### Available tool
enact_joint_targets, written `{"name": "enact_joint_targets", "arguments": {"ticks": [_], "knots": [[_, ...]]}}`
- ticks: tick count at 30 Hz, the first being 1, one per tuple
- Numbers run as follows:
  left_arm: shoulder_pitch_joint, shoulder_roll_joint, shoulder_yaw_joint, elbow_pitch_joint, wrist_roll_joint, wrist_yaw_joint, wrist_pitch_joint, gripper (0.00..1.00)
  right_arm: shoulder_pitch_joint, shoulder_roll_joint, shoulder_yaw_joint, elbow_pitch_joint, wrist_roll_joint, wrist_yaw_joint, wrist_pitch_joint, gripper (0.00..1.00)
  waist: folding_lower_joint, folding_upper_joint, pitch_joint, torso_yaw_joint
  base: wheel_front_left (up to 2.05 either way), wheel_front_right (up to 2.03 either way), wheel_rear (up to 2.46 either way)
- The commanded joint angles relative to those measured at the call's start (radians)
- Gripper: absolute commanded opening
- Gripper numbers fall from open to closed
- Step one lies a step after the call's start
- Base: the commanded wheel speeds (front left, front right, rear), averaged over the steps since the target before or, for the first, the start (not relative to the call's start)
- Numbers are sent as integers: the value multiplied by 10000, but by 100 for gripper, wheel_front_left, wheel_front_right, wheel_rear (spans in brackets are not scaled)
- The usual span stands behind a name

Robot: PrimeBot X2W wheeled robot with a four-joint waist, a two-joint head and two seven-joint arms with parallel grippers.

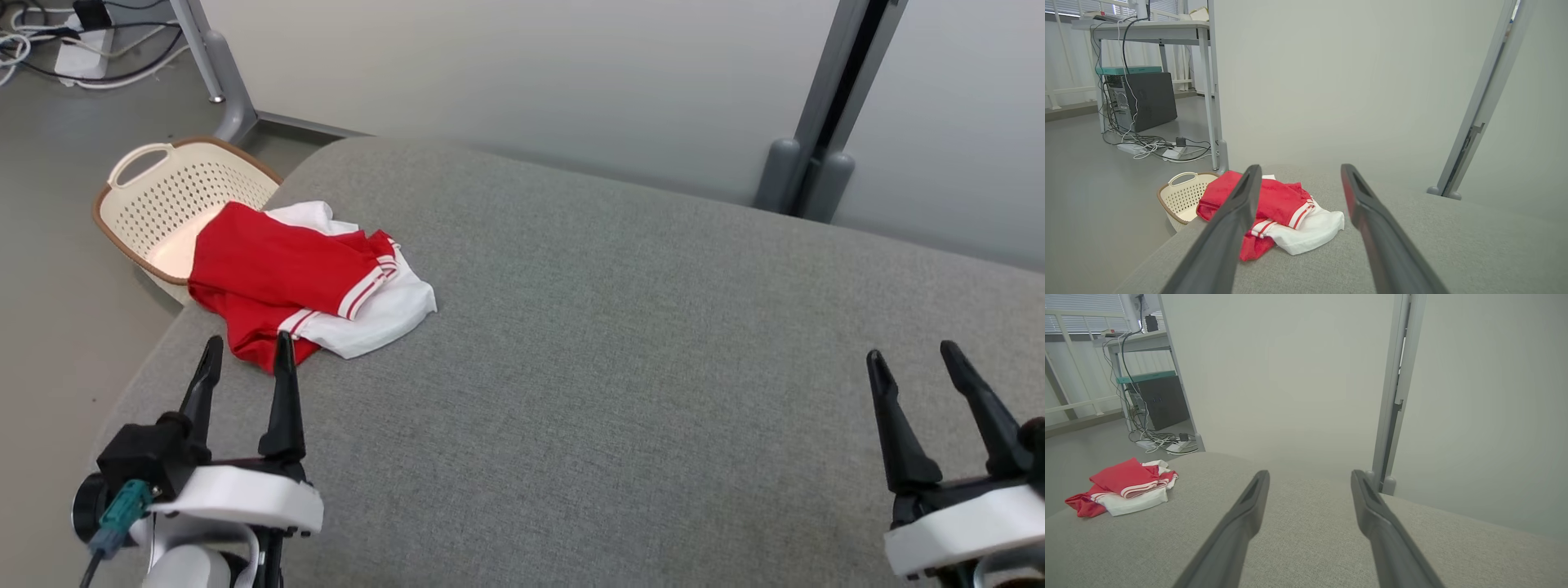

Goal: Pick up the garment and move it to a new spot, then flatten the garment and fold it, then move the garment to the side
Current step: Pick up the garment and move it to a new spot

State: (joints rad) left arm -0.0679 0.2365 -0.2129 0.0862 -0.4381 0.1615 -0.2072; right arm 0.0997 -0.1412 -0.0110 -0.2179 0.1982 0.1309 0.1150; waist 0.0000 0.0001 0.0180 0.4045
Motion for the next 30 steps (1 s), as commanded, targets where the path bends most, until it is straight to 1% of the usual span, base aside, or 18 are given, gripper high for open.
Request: {"name": "enact_joint_targets", "arguments": {"ticks": [1,4,7,10,13,15,20,24,25,26,27,30], "knots": [[-453,-118,49,102,-100,-8,-110,100,-325,-146,-30,-203,-21,-4,86,100,0,-1,586,-224,0,0,0],[-1228,-402,102,660,-376,-252,-213,100,-675,-294,-98,-516,-41,-4,247,100,0,-1,1363,-481,0,0,0],[-2242,-641,162,1667,-545,-506,-327,100,-1228,-514,-83,-844,-60,-4,382,100,0,-1,2335,-841,0,0,0],[-3357,-874,239,3022,-710,-813,-415,100,-1661,-697,-117,-1072,-19,-6,439,100,0,-1,3207,-1116,0,0,0],[-4448,-1063,296,4737,-911,-1184,-473,100,-1992,-827,-113,-1130,15,-4,446,100,0,-1,3861,-1338,0,0,0],[-5154,-1119,272,5922,-994,-1447,-496,100,-2152,-927,-89,-1113,33,-4,410,100,0,-1,4187,-1486,0,0,0],[-6560,-1103,420,8698,-1311,-1900,-291,100,-2405,-1044,-131,-1111,91,-3,292,100,0,-1,4723,-1752,0,0,0],[-7202,-1095,568,10278,-1575,-2142,-32,100,-2462,-1059,-204,-1066,94,-3,217,100,0,-1,4896,-1910,0,0,0],[-7295,-1066,584,10509,-1610,-2179,-83,47,-2471,-1053,-227,-1056,100,-4,211,100,0,-1,4927,-1933,0,0,0],[-7295,-1066,584,10509,-1610,-2179,-83,47,-2471,-1053,-227,-1056,100,-4,211,100,0,-1,4927,-1933,0,0,0],[-7487,-1008,632,10825,-1569,-2078,-237,0,-2449,-1042,-297,-1028,84,-4,164,100,0,-1,4922,-1943,0,0,0],[-7633,-872,675,10957,-1467,-2080,-444,0,-2404,-1005,-358,-946,67,-3,119,100,0,-1,4802,-1939,0,0,0]]}}
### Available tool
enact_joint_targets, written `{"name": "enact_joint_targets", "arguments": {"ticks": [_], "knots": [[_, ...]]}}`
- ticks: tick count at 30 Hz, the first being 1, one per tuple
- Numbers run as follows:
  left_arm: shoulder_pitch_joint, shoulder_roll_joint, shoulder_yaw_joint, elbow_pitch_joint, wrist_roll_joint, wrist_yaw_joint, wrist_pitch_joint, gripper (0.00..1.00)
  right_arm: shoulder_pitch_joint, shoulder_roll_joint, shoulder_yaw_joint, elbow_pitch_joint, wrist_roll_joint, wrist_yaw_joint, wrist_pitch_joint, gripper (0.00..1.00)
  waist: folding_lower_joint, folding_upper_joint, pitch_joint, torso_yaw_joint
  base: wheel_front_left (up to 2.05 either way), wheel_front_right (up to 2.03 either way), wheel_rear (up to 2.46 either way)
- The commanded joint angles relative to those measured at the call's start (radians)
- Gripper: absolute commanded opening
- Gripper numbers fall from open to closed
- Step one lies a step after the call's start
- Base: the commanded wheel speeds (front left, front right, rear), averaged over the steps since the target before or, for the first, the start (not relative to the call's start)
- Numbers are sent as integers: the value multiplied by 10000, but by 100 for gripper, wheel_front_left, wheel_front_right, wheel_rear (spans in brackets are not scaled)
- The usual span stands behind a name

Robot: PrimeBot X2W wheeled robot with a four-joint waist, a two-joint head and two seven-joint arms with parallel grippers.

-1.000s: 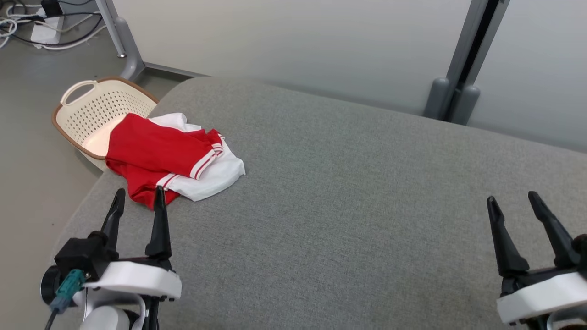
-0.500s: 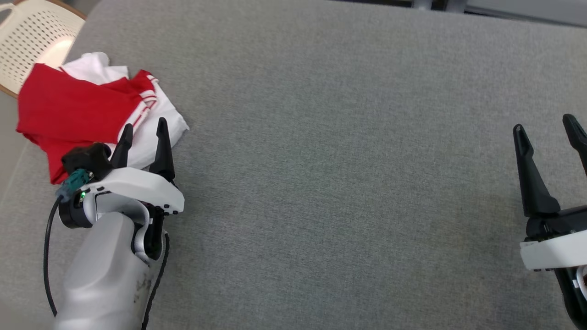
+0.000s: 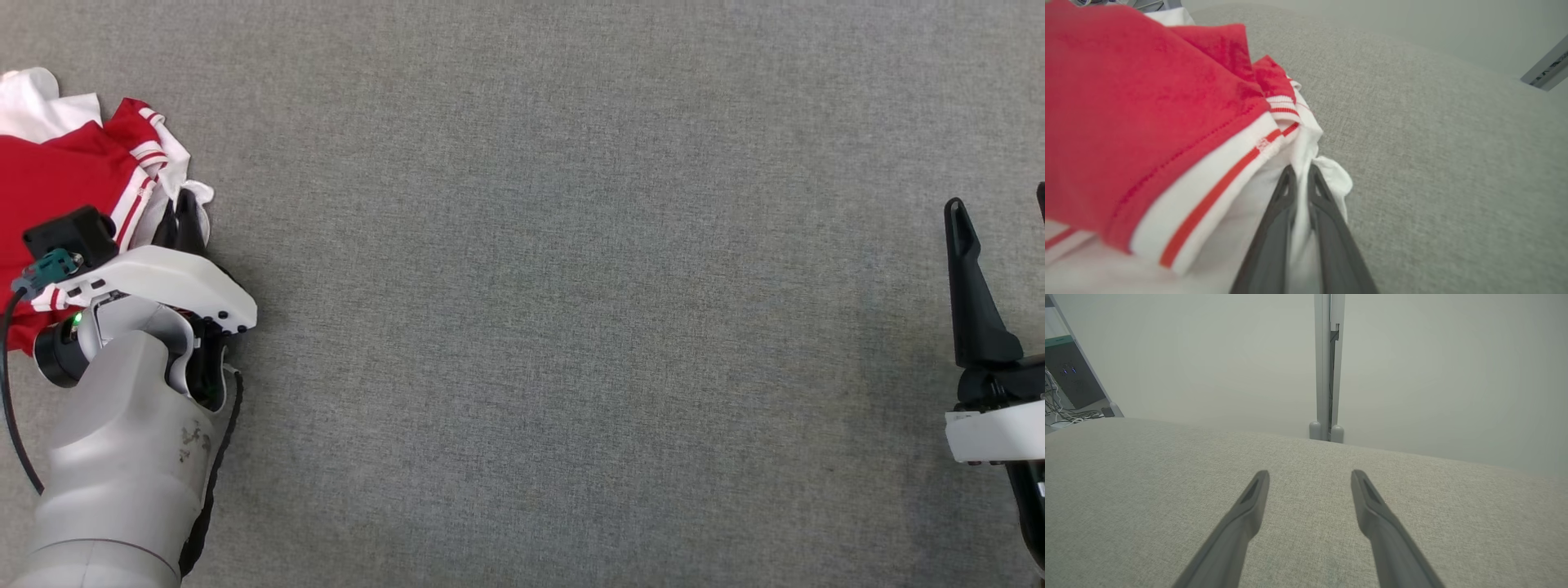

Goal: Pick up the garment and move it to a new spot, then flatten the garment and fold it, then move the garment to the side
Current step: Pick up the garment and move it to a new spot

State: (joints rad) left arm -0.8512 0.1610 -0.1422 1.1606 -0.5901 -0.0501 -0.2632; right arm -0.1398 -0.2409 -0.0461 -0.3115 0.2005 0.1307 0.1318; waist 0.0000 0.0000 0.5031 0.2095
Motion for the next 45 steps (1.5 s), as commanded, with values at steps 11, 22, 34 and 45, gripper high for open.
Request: {"name": "enact_joint_targets", "arguments": {"ticks": [11,22,34,45], "knots": [[1150,541,672,-3034,1348,441,-12,0,455,429,-30,581,15,-1,-363,100,0,0,-1678,60,0,0,0],[3797,540,448,-7215,2672,818,73,0,1324,1014,153,1120,52,-2,-544,100,0,0,-3674,-414,0,0,0],[5284,-134,-1074,-10890,2936,832,1627,0,1136,1297,67,924,138,-2,-684,100,0,0,-3116,-1863,0,0,0],[3571,-951,-3908,-10628,3282,-275,2347,0,592,1556,149,1384,432,-1,-1264,100,0,0,-1649,-4032,0,0,0]]}}
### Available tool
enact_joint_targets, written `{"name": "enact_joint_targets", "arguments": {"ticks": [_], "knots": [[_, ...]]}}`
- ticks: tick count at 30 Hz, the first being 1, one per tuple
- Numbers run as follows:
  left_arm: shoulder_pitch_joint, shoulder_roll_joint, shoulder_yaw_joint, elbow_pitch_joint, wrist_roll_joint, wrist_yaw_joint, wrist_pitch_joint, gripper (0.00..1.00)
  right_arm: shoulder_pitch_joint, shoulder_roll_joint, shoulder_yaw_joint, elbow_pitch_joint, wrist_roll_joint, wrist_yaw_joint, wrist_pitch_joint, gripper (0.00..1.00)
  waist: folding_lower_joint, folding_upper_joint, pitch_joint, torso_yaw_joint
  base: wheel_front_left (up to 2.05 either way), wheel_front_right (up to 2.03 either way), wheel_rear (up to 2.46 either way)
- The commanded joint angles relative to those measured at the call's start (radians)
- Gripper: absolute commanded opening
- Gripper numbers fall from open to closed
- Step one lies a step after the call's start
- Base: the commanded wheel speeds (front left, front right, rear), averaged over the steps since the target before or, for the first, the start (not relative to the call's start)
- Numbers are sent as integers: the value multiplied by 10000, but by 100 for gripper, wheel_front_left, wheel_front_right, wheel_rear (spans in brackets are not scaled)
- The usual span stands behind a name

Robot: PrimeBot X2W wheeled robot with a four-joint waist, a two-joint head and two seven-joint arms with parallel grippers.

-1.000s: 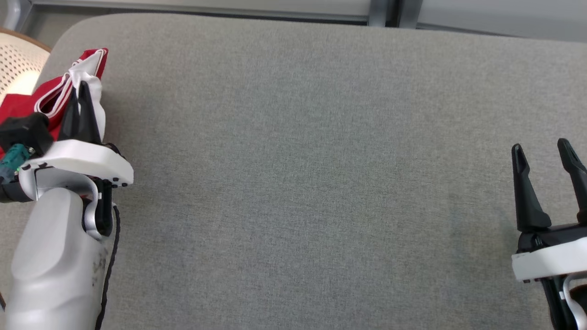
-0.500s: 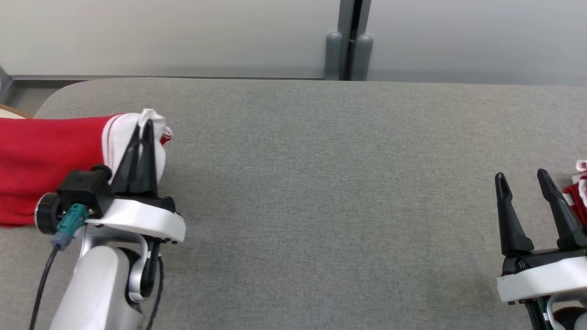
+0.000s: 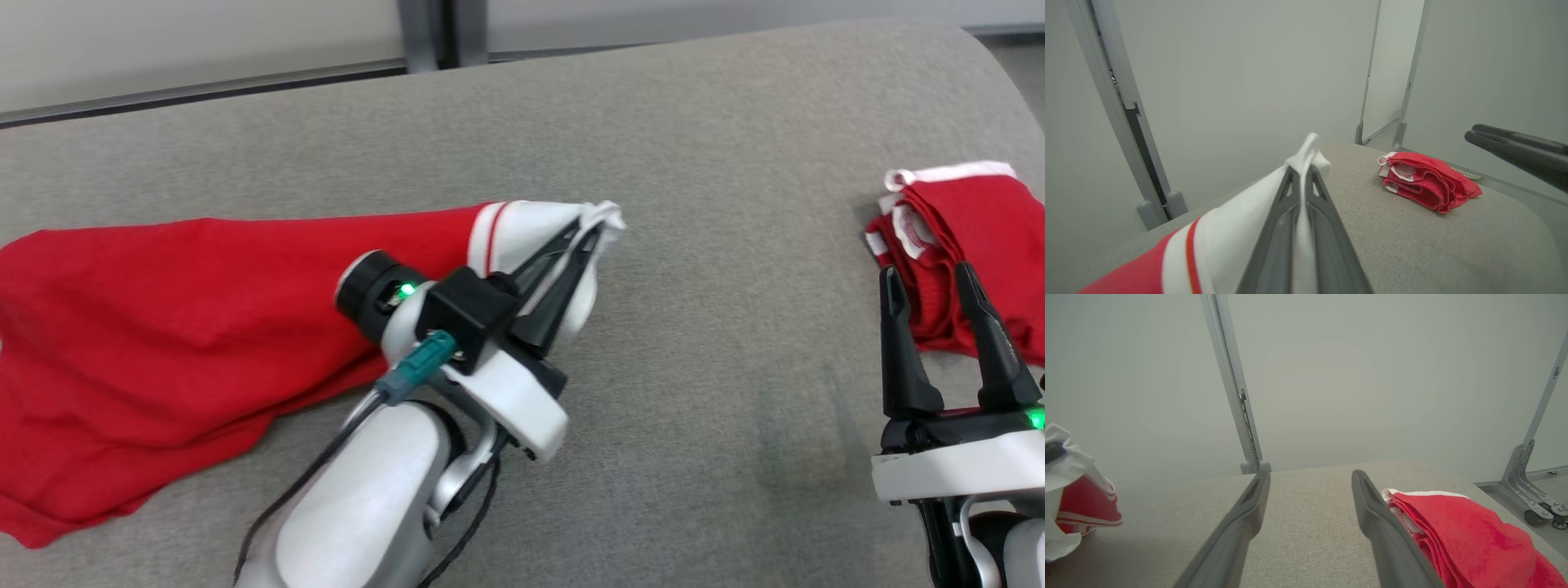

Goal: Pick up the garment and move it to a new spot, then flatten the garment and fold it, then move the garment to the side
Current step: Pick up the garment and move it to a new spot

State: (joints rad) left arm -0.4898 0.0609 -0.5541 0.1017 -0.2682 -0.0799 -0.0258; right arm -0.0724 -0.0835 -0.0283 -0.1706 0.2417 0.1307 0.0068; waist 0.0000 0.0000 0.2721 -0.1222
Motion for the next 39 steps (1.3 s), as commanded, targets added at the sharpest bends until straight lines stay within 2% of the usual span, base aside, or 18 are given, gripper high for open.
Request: {"name": "enact_joint_targets", "arguments": {"ticks": [1,5,8,13,14,15,16,18,24,28,34,38,39], "knots": [[-256,16,-106,26,66,-56,17,0,-142,16,-6,76,73,-1,-96,100,0,0,811,-942,0,0,0],[-1021,-52,-1228,243,-249,-210,-75,0,-347,141,89,517,267,-1,-429,100,0,0,1222,-1742,0,0,0],[-1416,-68,-1739,449,-637,-21,-167,0,-407,204,137,855,396,-1,-719,100,0,0,1447,-2172,0,0,0],[-1701,-68,-2219,1389,-773,193,-102,0,-525,257,216,1245,544,-1,-1086,100,0,0,1723,-2333,0,0,0],[-1720,-76,-2246,1576,-777,232,-138,18,-539,260,196,1331,544,-1,-1127,100,0,0,1736,-2288,0,0,0],[-1729,-76,-2274,1739,-747,293,-218,90,-557,267,188,1401,523,-1,-1155,100,0,0,1728,-2224,0,0,0],[-1720,-81,-2332,1857,-750,276,-306,100,-582,275,184,1437,510,-1,-1183,100,0,0,1707,-2134,0,0,0],[-1635,-77,-2372,1933,-863,284,-595,100,-634,272,153,1485,436,-1,-1193,100,0,0,1609,-1899,0,0,0],[-1136,-10,-1932,1687,-1167,684,-1708,100,-611,29,40,1328,159,-1,-950,100,0,0,1059,-998,0,0,0],[-768,310,-1131,1289,-1400,1139,-2137,100,-456,-93,-136,1062,1,-1,-680,100,0,0,684,-351,0,0,0],[118,1099,471,601,-1783,1709,-2372,100,-244,-272,-272,681,-148,-1,-258,100,0,0,192,396,0,0,0],[868,1678,1591,229,-2010,1959,-2392,100,-29,-336,-389,526,-203,-1,-20,100,0,0,-121,770,0,0,0],[868,1678,1591,229,-2010,1959,-2392,100,-29,-336,-389,526,-203,-1,-20,100,0,0,-121,770,0,0,0]]}}
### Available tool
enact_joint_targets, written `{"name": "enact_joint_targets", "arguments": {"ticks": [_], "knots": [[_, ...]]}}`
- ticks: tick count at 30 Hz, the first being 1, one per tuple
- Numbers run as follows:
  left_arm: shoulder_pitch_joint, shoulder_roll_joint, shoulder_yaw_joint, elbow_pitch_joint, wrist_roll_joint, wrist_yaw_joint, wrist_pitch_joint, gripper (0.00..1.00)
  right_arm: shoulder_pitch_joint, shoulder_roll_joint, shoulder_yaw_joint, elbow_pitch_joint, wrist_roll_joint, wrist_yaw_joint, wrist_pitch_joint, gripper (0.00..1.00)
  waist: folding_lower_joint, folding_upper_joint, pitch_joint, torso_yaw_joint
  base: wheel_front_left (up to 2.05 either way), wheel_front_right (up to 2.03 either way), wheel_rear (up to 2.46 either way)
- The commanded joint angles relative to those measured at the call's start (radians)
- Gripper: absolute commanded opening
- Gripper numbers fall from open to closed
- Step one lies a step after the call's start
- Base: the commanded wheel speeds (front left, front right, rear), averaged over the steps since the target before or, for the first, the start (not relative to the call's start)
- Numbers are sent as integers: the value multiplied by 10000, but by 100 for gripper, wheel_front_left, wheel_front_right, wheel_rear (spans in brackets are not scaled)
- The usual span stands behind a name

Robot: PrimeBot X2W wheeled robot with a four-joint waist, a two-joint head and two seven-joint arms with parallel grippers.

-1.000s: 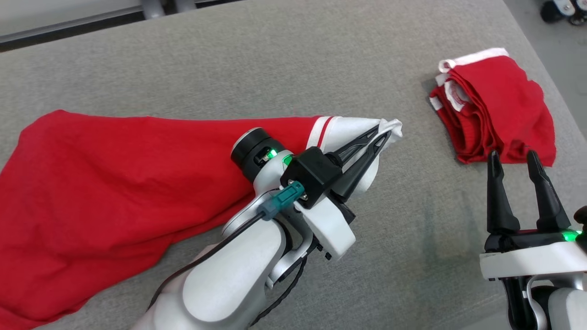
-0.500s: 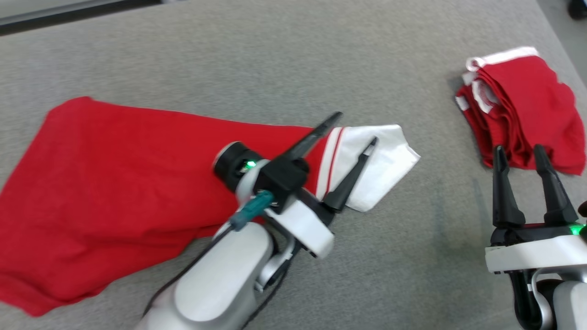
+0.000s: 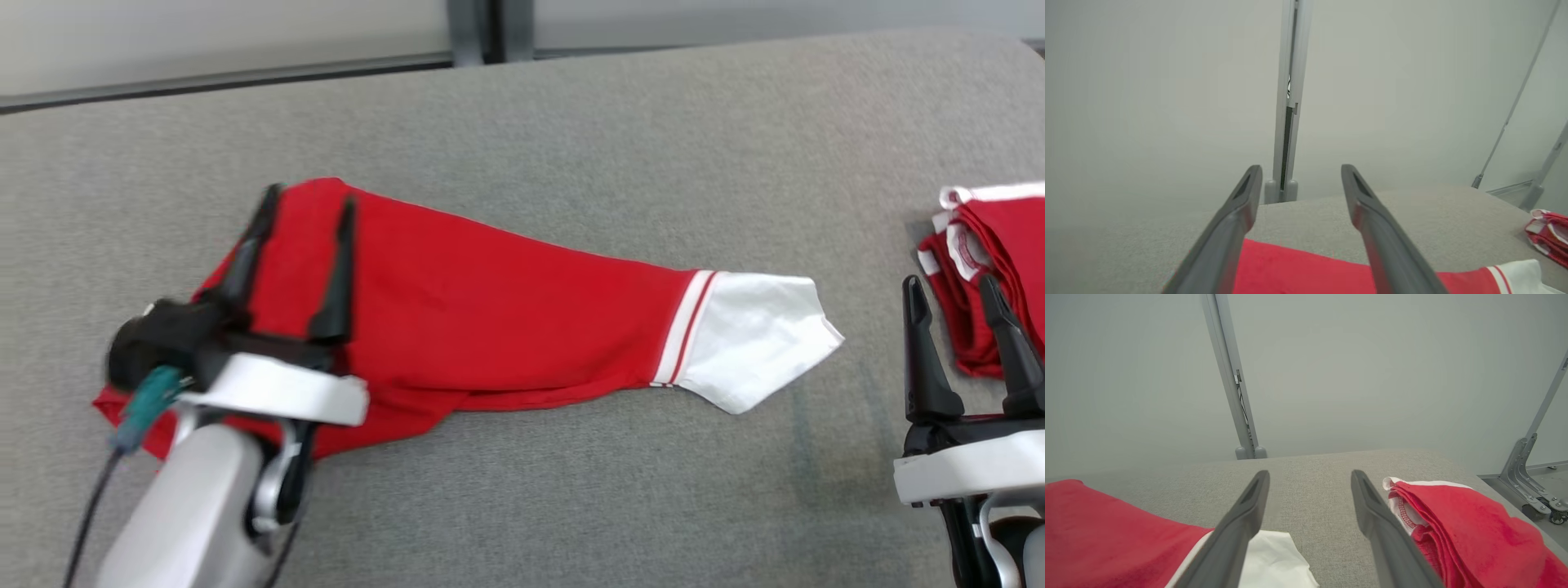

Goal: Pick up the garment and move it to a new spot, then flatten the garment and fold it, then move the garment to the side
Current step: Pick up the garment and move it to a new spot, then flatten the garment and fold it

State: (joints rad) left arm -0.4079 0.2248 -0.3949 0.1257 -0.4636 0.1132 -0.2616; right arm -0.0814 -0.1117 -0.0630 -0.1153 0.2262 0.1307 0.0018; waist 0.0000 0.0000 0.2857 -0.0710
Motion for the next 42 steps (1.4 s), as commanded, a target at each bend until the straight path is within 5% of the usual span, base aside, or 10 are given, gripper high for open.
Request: {"name": "enact_joint_targets", "arguments": {"ticks": [1,11,25,42], "knots": [[503,276,498,-113,-106,135,-36,100,171,-57,-56,-83,-82,-1,116,100,0,0,-418,394,0,0,0],[2441,862,1941,-392,-373,226,-29,100,701,-87,-59,-141,-224,-1,518,100,0,0,-1198,795,0,0,0],[3960,1022,1631,-741,-359,364,264,100,1690,11,-99,-197,-323,-1,957,100,0,0,-2572,927,0,0,0],[4111,1177,1596,-1162,-495,600,684,100,1676,100,-91,-501,-282,-1,1022,100,0,0,-2504,1037,0,0,0]]}}
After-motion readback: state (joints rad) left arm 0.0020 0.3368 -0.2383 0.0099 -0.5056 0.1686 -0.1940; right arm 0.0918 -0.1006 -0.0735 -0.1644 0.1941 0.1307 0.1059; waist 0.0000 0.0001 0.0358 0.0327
